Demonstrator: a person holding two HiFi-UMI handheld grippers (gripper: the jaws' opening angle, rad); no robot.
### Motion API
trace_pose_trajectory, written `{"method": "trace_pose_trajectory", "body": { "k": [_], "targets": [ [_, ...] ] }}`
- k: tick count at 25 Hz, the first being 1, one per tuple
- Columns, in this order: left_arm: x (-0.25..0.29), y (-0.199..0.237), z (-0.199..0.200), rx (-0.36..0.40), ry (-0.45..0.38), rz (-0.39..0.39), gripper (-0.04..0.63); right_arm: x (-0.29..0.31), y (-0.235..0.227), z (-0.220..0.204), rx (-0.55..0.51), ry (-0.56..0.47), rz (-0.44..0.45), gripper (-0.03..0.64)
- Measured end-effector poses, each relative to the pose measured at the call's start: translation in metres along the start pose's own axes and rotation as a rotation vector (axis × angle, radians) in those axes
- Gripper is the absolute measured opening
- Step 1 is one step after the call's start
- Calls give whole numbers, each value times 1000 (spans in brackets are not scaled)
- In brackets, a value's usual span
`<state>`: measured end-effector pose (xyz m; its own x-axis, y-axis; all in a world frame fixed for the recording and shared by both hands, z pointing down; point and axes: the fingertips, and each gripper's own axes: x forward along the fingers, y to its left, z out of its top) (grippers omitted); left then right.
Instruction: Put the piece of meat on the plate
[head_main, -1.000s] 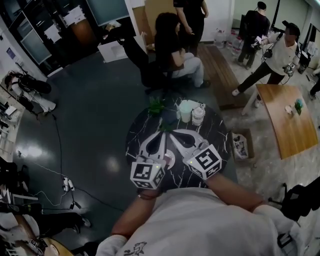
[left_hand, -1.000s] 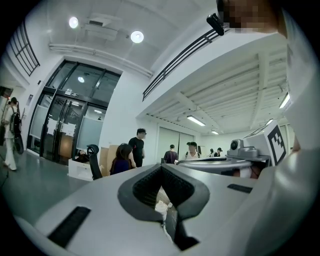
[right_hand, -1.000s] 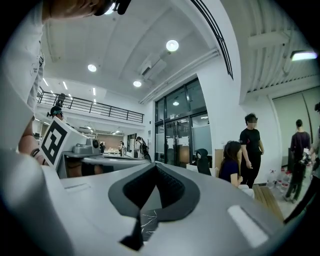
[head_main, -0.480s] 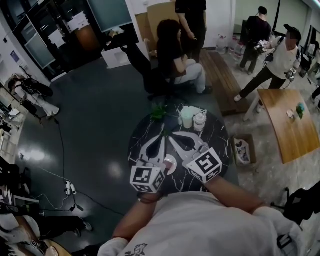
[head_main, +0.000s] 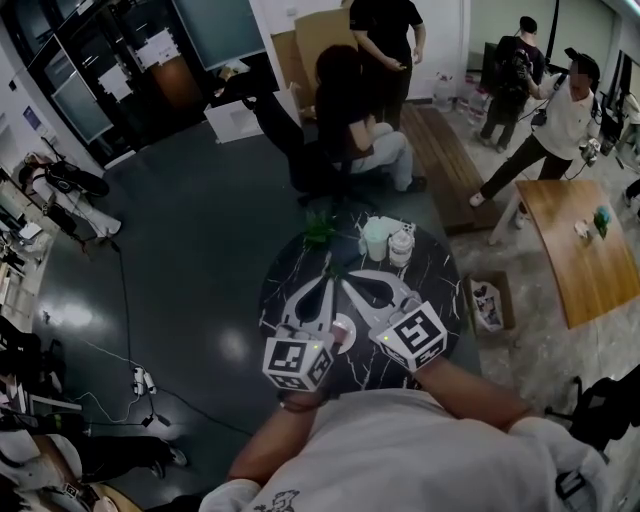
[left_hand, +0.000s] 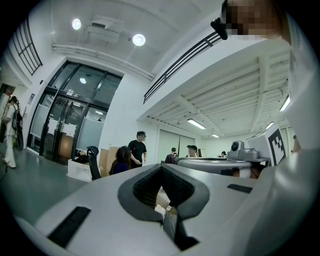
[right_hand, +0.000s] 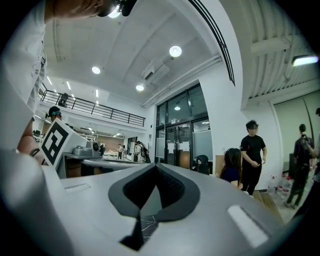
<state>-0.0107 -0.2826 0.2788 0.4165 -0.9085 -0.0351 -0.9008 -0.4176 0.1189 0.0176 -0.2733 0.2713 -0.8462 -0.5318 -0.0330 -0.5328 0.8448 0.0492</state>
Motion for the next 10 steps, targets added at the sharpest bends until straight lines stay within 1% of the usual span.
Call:
{"method": "trace_pose_trajectory", "body": {
  "k": [5,10],
  "targets": [
    [0,-5,2,0,1,-11,5,-4,0,2,0,2,-9,2],
    [1,-4,3,-33,-7,-14,5,-5,-2,3,13,4,-14,2]
  ]
}}
